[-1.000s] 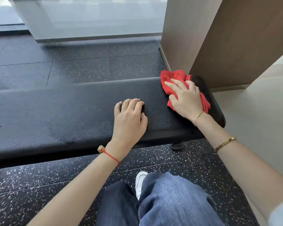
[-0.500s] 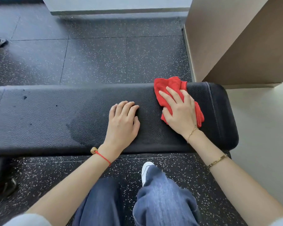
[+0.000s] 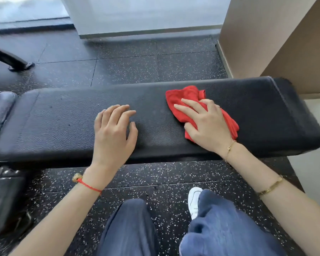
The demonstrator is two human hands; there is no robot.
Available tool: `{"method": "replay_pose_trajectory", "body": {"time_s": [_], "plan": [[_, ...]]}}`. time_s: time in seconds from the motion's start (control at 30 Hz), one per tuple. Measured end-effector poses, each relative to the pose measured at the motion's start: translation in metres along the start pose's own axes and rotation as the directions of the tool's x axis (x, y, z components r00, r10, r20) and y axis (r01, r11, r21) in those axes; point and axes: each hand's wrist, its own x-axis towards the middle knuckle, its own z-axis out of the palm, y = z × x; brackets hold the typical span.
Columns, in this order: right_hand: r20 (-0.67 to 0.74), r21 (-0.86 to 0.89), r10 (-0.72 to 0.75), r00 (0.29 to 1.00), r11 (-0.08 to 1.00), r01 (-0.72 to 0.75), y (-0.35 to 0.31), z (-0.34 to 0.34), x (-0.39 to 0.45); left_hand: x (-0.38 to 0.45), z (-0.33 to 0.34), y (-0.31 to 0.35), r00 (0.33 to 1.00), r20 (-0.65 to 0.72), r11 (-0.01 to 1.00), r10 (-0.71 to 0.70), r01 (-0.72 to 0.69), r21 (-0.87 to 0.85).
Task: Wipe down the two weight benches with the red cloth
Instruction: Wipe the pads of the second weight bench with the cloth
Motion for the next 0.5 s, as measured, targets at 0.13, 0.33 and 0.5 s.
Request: {"method": "replay_pose_trajectory", "body": {"time_s": [0.13, 0.33, 0.5], "plan": [[-0.012, -0.031, 0.128, 0.992, 0.991, -0.128, -0.034, 0.013, 0.032, -0.023, -0.023, -0.054, 0.999, 0.005, 0.999, -0.032, 0.032, 0.043], [0.046, -0.028, -0.032, 0.998, 0.999, 0.034, -0.141, 0.037, 0.038, -0.038, -0.040, -0.105, 0.999, -0.015, 0.999, -0.028, 0.029, 0.042], [0.029, -0.006, -0.153, 0.988, 0.988, 0.153, -0.154, 0.036, 0.004, -0.037, -0.050, -0.146, 0.998, -0.035, 0.997, -0.058, 0.059, 0.051]]}}
